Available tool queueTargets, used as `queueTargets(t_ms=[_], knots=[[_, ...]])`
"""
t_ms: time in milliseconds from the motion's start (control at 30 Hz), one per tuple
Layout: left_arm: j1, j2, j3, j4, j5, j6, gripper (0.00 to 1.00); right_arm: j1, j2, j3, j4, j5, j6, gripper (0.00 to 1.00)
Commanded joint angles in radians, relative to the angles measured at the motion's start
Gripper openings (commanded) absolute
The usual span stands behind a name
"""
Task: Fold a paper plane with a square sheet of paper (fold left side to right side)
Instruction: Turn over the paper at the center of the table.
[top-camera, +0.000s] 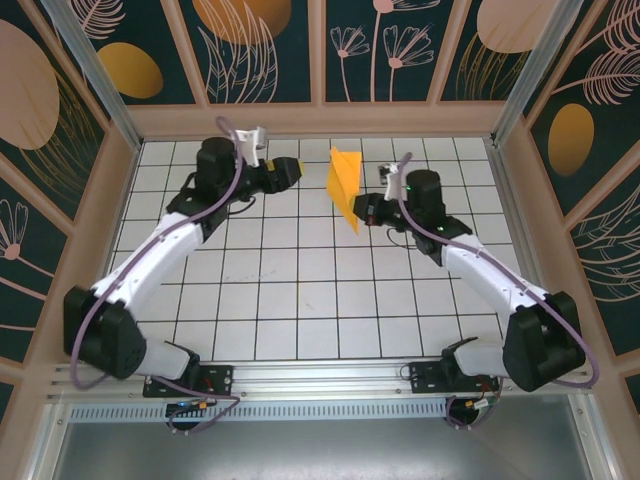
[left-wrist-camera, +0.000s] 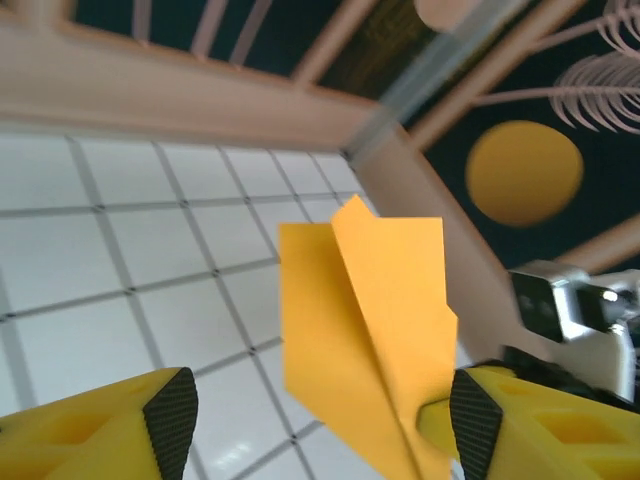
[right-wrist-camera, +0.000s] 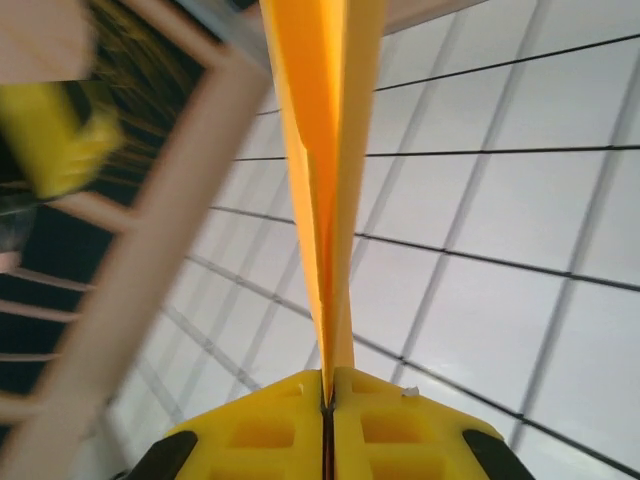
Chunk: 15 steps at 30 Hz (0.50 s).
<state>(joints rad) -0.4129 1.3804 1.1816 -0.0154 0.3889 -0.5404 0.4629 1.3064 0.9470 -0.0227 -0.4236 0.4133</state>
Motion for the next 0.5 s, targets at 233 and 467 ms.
queueTargets(t_ms=[233,467], knots=[[-0.003,-0.323,-0.189,-0.101,-0.611,0.053,0.77,0.38,0.408,0.579,-0.949,1.102,-0.026,0.11],[-0.002,-0.407,-0.236,-0.11,-0.696,0.059,0.8,0.503,0.75,0.81,-1.15,1.267,-0.007,0.11]])
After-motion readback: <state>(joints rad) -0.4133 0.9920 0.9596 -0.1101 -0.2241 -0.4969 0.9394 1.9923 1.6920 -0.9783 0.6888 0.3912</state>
